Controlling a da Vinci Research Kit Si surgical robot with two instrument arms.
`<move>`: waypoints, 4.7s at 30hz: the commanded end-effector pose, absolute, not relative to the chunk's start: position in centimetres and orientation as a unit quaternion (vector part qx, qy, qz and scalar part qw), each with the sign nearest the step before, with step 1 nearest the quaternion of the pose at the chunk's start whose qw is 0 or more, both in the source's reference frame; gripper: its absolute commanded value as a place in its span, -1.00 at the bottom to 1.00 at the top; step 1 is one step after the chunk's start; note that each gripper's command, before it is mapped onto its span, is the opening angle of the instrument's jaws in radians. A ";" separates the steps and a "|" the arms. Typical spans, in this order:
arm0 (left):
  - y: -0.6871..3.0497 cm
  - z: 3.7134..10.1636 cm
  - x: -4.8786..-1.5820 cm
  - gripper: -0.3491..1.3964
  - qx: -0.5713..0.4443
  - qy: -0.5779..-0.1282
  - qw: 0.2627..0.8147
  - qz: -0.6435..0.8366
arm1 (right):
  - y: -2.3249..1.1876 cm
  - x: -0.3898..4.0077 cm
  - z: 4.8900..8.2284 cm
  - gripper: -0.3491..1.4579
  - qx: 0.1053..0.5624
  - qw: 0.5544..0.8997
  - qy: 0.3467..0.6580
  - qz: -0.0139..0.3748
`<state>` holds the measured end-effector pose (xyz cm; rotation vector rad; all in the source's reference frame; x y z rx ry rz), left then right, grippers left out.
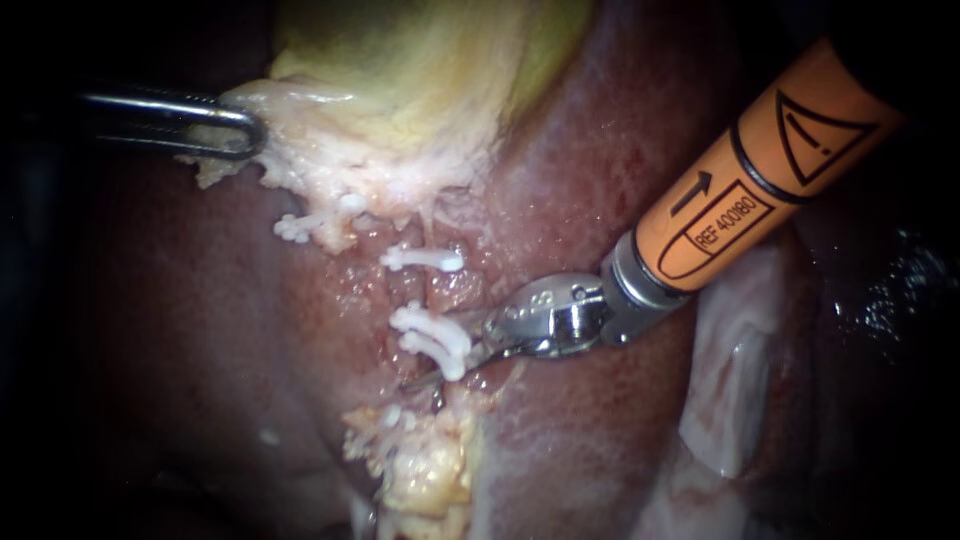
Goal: Go to the cutting position right tube
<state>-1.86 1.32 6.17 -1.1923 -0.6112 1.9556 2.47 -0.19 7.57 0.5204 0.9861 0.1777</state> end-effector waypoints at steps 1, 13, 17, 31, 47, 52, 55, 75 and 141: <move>1.32 6.17 -1.86 -1.00 -0.466 -0.239 0.376 0.764 | -0.19 2.45 7.56 0.88 0.250 0.844 0.467 0.086; 1.31 6.16 -1.85 -1.00 -0.466 -0.239 0.376 0.764 | -0.14 1.91 7.37 0.97 0.289 0.820 0.487 0.082; 1.31 6.16 -1.85 -1.00 -0.466 -0.239 0.376 0.764 | -0.10 1.77 7.30 0.97 0.315 0.806 0.493 0.090; 1.31 6.16 -1.85 -1.00 -0.466 -0.239 0.376 0.764 | 0.05 1.84 7.41 0.99 0.353 0.775 0.505 0.141; 1.31 6.16 -1.85 -1.00 -0.466 -0.239 0.376 0.764 | 0.10 2.14 7.42 0.99 0.380 0.743 0.530 0.151; 1.31 6.15 -1.85 -1.00 -0.466 -0.239 0.376 0.764 | 0.11 2.18 7.42 0.99 0.382 0.737 0.536 0.154; 1.31 6.15 -1.85 -1.00 -0.466 -0.239 0.376 0.764 | 0.11 2.18 7.41 0.99 0.385 0.735 0.536 0.153; 1.31 6.15 -1.85 -1.00 -0.466 -0.239 0.376 0.764 | 0.18 1.92 7.16 0.93 0.393 0.749 0.511 0.150; 1.32 6.16 -1.84 -1.00 -0.466 -0.239 0.376 0.764 | 0.04 2.76 6.84 0.82 0.425 0.682 0.575 0.156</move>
